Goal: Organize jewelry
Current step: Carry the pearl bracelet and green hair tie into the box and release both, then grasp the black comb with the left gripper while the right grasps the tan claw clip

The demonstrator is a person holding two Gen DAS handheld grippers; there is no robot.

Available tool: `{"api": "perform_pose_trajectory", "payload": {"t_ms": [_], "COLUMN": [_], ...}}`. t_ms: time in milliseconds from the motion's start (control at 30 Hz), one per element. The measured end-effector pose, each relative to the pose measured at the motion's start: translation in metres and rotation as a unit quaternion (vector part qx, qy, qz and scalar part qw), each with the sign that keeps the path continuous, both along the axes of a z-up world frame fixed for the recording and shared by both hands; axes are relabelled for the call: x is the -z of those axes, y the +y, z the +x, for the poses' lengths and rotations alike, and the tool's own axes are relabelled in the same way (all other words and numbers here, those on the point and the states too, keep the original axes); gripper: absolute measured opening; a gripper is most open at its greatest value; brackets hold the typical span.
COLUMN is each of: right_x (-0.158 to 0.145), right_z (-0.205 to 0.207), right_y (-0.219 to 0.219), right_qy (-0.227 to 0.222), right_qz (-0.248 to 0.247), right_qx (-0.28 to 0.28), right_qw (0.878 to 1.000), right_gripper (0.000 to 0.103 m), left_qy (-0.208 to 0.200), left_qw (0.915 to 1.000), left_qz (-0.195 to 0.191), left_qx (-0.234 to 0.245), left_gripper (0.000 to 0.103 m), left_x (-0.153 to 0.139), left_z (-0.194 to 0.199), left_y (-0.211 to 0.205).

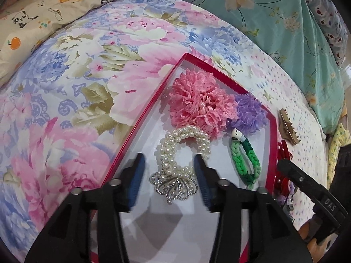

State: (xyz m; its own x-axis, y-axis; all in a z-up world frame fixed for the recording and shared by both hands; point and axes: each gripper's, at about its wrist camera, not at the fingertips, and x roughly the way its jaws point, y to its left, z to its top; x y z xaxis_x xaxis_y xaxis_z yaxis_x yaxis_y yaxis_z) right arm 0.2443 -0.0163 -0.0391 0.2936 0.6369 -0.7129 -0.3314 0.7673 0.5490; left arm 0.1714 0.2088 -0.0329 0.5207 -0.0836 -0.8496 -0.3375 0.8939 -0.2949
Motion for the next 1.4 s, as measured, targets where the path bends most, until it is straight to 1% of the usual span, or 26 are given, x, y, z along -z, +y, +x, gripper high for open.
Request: {"api": "perform_pose_trajectory", "payload": {"t_ms": [33,67,133,267,367,433,533,700,767,1067,1400], "right_x": [-0.003,-0.006,-0.011,-0.018,-0.017,-0.015,-0.012,-0.010,-0.007,0.002,0.005], "right_z": [-0.002,-0.004,-0.007,-0.016,-0.023,-0.028,-0.034,-0.046,-0.050,-0.066,-0.069], "right_y": [-0.004,-0.009,-0.020,-0.052,-0.083,-0.103,-0.131,-0.165,-0.176,-0.201,-0.201], "right_qy": [-0.001,-0.003,-0.006,-0.013,-0.008,-0.002,0.007,0.011,0.013,0.023,0.018], "right_qz": [0.004,0.006,0.010,0.004,0.002,-0.004,-0.004,-0.012,-0.015,-0.021,-0.033], "right_qx": [0.002,0.004,0.009,0.028,0.055,0.072,0.097,0.122,0.129,0.146,0.143], "right_qw": [1.000,1.000,1.000,1.000,0.998,0.997,0.995,0.992,0.991,0.989,0.989], "right_gripper": [0.040,0.040,0.044,0.045,0.045,0.045,0.045,0.045,0.045,0.045,0.045], "left_qy": [-0.001,-0.004,-0.007,-0.010,-0.014,-0.017,-0.023,-0.023,-0.020,-0.007,0.002], "left_qw": [1.0000,1.0000,1.0000,0.9999,0.9997,0.9996,0.9991,0.9978,0.9973,0.9939,0.9893], "left_qz": [-0.001,-0.002,-0.002,-0.005,-0.011,-0.010,-0.014,-0.028,-0.027,-0.034,-0.033], "left_qx": [-0.001,-0.001,-0.001,0.005,0.014,0.022,0.033,0.056,0.065,0.104,0.142], "left_gripper": [0.058,0.059,0.059,0.059,0.059,0.063,0.065,0.065,0.065,0.065,0.065], "left_x": [-0.002,-0.004,-0.008,-0.015,-0.021,-0.026,-0.033,-0.037,-0.037,-0.033,-0.031], "left_z": [-0.002,-0.004,-0.008,-0.017,-0.023,-0.028,-0.033,-0.041,-0.043,-0.050,-0.046], "left_y": [0.000,-0.001,-0.003,-0.013,-0.024,-0.034,-0.049,-0.073,-0.082,-0.122,-0.156]}}
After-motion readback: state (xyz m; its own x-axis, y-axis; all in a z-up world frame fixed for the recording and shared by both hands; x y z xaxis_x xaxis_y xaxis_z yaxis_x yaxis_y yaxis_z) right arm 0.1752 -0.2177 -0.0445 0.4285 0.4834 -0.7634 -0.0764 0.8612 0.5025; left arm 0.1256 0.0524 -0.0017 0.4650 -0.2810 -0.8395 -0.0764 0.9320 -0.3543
